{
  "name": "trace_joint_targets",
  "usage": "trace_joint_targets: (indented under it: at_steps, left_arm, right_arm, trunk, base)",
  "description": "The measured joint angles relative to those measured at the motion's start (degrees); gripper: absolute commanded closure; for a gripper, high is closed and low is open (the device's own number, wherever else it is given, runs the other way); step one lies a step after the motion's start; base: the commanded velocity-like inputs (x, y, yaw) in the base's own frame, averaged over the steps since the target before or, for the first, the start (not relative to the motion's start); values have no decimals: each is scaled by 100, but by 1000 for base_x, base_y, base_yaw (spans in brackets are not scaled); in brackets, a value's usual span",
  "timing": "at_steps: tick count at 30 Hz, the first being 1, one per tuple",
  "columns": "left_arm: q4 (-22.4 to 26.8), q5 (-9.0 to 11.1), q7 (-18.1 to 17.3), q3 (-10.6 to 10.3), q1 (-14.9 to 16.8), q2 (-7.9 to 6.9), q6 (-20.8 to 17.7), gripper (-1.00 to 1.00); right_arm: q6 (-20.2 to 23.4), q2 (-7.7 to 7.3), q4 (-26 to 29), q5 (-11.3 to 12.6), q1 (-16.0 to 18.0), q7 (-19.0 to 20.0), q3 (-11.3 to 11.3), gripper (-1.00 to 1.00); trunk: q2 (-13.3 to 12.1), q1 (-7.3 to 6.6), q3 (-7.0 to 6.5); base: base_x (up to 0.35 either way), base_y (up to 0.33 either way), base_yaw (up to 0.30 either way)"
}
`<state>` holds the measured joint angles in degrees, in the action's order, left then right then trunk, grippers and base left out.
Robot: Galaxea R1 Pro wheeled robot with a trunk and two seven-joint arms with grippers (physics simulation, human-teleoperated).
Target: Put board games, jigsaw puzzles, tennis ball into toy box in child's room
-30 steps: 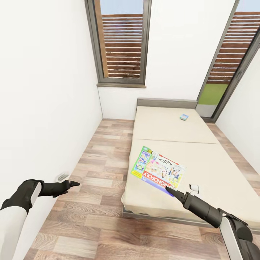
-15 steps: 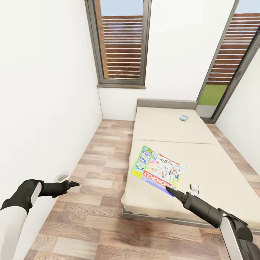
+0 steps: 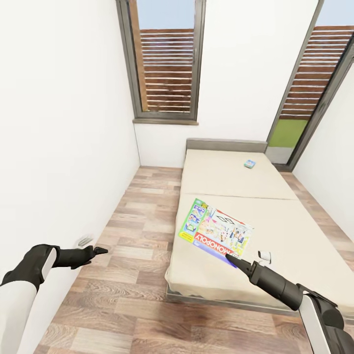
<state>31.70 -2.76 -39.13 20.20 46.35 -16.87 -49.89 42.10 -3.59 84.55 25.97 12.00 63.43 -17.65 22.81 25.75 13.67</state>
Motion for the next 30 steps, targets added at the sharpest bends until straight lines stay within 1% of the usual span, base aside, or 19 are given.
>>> trace_joint_targets:
  at_steps: [22, 26, 30]
  left_arm:
    - [4, 4, -40, 7, 0, -11, -2, -100]
    - [25, 11, -87, 2, 0, -21, -5, -100]
    - [40, 49, -143, 36, 0, -62, -23, -100]
  right_arm:
    - [0, 0, 0, -2, 0, -2, 0, 100]
    - [0, 0, 0, -2, 0, -4, -2, 100]
    - [3, -6, 0, -3, 0, -4, -6, 100]
  trunk:
    - [0, 0, -209]
    - [0, 0, -247]
    - [0, 0, -285]
  base:
    - [0, 0, 0]
    - [0, 0, 0]
    - [0, 0, 0]
